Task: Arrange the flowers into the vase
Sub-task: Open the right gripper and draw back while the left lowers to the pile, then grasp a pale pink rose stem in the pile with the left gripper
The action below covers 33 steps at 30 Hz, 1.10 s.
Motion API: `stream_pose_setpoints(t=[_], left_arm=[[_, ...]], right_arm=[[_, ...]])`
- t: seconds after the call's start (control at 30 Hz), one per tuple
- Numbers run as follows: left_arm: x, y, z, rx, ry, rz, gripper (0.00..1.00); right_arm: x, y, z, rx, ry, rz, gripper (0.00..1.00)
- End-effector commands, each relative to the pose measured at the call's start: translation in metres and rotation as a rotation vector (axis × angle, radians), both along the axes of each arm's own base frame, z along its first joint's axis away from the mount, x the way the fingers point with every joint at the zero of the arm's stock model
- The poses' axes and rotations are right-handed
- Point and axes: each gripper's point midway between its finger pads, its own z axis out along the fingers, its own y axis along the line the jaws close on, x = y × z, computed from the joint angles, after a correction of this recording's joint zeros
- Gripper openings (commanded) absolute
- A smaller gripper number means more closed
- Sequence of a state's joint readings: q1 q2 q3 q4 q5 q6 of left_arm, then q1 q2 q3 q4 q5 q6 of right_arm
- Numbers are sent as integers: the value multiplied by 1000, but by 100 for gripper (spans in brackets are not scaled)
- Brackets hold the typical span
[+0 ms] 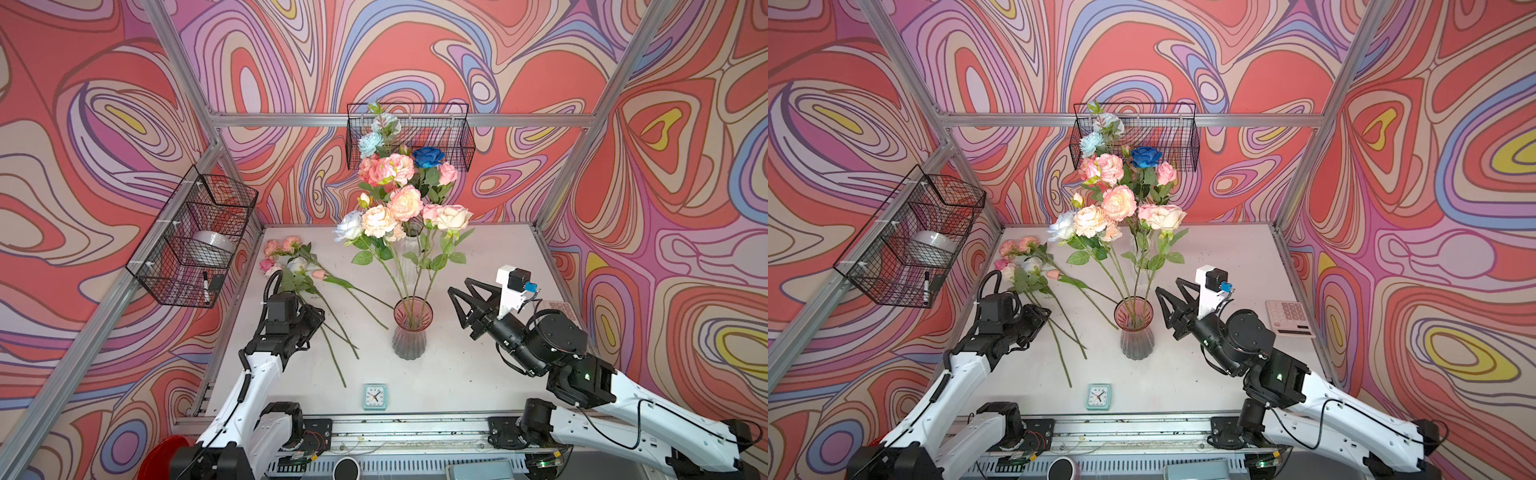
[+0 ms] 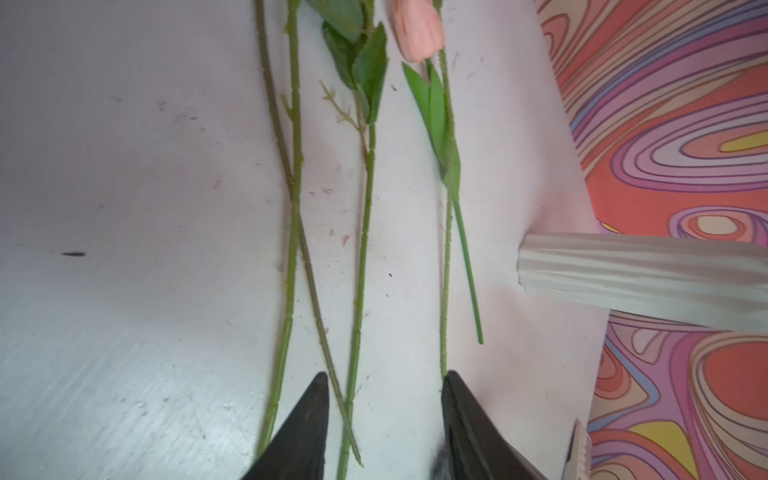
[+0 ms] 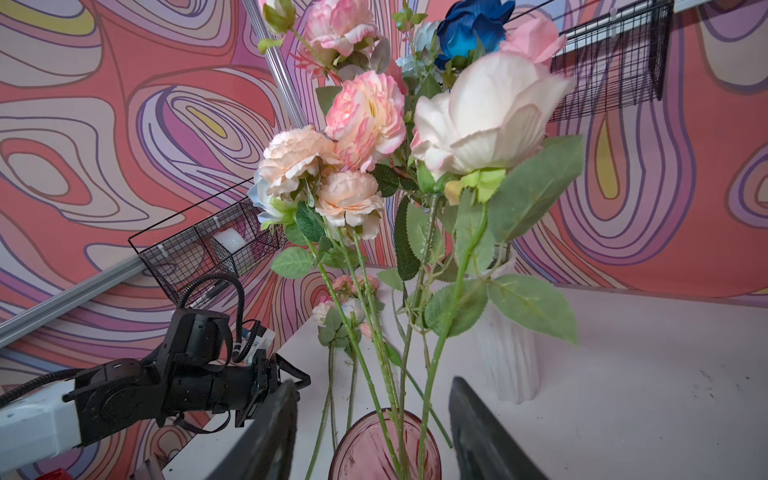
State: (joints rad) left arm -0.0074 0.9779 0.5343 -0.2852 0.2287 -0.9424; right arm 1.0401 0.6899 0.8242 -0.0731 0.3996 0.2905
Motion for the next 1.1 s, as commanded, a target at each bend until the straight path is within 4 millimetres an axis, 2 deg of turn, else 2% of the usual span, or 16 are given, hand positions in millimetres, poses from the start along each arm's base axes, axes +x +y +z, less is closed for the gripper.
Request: stream_pose_setpoints(t=[0.0, 0.1, 0.27, 0.37, 0.53, 0.63, 0.77, 0.87, 0.97, 1.07], left_arm=[[12, 17, -15, 64, 18, 81, 40], [16, 17, -34, 76, 95, 78, 35], [16, 13, -54, 122, 168, 35, 35], [8, 7, -61, 191, 209, 3, 36], [-3, 11, -72, 252, 276, -12, 38], [-2, 11, -75, 274, 302, -26, 33], [-1, 10, -81, 310, 336, -52, 31], [-2, 8, -91, 328, 374, -75, 27], [-4, 8, -100, 335, 400, -81, 17], [-2, 6, -99, 324, 385, -83, 8]], right_arm=[[0, -4, -11, -22, 21, -14, 59], [0, -7, -10, -20, 20, -18, 59], [-1, -11, -13, -29, 27, -31, 59], [-1, -14, -13, -27, 25, -39, 59], [-1, -17, -12, -26, 20, -45, 59], [-1, -16, -13, -31, 22, -45, 59], [-1, -18, -14, -34, 23, -52, 59], [-1, -20, -15, -31, 25, -57, 59], [-1, -21, -15, -33, 25, -60, 59], [-1, -22, -15, -38, 26, -61, 59]])
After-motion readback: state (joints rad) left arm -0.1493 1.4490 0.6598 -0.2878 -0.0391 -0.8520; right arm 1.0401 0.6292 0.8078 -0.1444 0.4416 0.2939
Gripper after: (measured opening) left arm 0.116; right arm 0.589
